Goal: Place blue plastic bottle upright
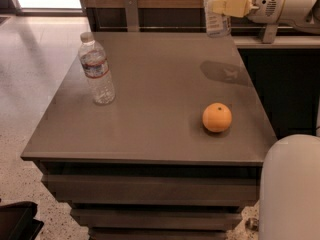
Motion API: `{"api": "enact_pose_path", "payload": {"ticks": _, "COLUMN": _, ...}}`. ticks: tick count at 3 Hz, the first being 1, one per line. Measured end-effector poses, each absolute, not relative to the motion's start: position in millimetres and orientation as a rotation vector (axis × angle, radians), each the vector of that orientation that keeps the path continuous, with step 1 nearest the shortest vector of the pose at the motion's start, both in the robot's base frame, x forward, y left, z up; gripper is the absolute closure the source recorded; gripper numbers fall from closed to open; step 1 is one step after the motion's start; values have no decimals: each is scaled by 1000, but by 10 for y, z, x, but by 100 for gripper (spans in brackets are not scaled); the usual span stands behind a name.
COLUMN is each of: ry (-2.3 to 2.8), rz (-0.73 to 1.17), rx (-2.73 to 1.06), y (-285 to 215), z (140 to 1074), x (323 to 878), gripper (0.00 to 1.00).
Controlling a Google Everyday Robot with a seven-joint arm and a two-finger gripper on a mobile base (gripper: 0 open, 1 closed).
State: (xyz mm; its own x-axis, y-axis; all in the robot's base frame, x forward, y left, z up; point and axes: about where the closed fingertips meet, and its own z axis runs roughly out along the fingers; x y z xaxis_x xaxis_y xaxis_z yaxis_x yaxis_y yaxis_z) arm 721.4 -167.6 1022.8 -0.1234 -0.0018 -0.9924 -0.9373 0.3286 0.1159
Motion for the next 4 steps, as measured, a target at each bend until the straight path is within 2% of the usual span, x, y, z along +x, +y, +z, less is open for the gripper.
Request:
{"api": "enact_pose_path", "payload": {"ticks": 1, "ry": 1284, "rz": 1066, "rx": -940, "y": -1740, "z": 10400, "x": 7027, "gripper": 100}}
{"api": "enact_pose_path", "payload": {"ticks": 2, "ry": 1221, "rz": 1009, "rx": -956, "y": -1889, "z": 10537, "x": 6856, "gripper": 100}}
{"api": "enact_pose_path", "payload": {"ticks": 4, "ry": 1275, "rz": 762, "rx": -953, "y": -2007, "z": 10589, "x": 6640, "gripper": 100}}
